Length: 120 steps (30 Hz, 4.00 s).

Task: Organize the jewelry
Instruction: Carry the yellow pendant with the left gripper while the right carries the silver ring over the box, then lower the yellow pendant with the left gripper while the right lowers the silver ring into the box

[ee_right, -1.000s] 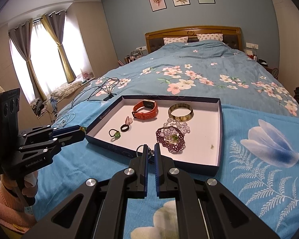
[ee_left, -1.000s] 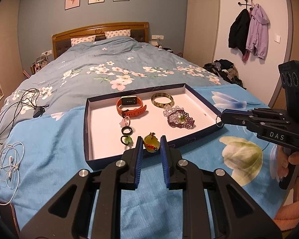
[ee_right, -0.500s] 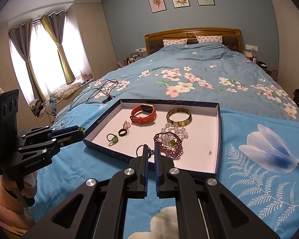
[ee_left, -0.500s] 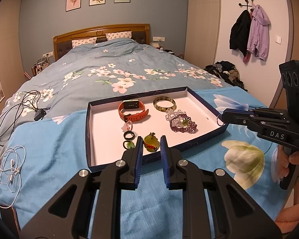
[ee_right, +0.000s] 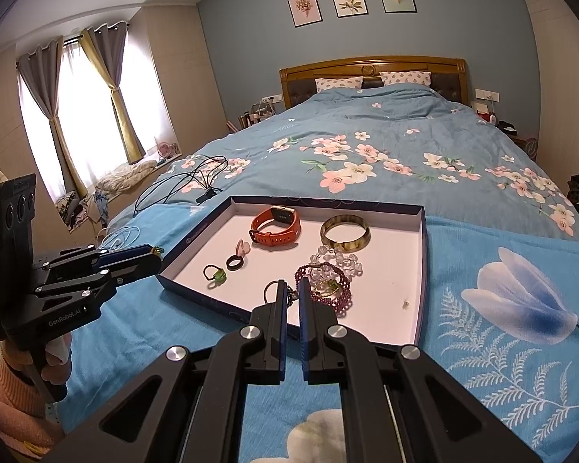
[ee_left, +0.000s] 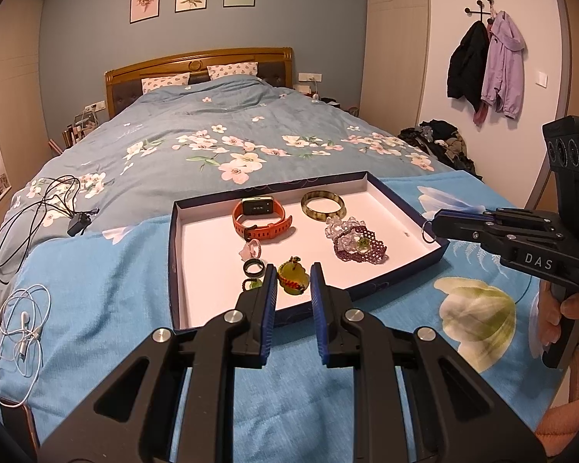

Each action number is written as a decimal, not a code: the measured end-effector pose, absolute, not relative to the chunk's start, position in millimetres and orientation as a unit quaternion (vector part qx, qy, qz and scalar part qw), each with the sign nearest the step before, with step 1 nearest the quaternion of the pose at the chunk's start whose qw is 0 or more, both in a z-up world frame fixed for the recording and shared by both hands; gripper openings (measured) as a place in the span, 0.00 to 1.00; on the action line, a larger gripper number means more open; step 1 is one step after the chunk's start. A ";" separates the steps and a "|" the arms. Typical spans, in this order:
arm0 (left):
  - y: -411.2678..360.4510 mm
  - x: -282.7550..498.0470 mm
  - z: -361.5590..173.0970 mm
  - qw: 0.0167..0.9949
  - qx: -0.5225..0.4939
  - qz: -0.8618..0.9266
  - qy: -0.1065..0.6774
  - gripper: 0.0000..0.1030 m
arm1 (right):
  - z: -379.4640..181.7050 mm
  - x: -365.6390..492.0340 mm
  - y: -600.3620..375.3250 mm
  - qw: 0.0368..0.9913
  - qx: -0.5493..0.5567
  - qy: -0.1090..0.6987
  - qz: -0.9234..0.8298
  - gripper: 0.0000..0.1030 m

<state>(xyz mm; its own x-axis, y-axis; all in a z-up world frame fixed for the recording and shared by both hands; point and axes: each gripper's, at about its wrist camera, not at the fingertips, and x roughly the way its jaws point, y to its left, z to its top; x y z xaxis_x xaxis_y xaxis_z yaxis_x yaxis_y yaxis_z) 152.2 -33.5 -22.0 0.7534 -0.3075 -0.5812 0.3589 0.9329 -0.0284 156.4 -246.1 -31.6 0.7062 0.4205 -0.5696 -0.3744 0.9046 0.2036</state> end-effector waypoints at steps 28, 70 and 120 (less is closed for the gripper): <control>-33.3 155.8 -22.2 0.936 0.043 -0.177 0.303 0.17 | -30.5 171.0 -243.9 0.923 0.033 0.318 0.215 0.04; -33.6 168.9 -21.4 0.935 0.046 -0.175 0.304 0.17 | -34.4 190.2 -244.6 0.921 0.027 0.326 0.210 0.04; -35.1 201.1 -33.2 0.930 0.050 -0.161 0.327 0.17 | -47.7 208.5 -269.5 0.914 0.014 0.362 0.185 0.04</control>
<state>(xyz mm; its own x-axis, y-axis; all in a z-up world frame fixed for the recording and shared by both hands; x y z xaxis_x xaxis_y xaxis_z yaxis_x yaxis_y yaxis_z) 201.1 -35.1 -33.2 0.7341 -0.2660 -0.6248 0.3312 0.9435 -0.0125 208.5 -269.5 -47.7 0.6696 0.3489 -0.6557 -0.3281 0.9309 0.1602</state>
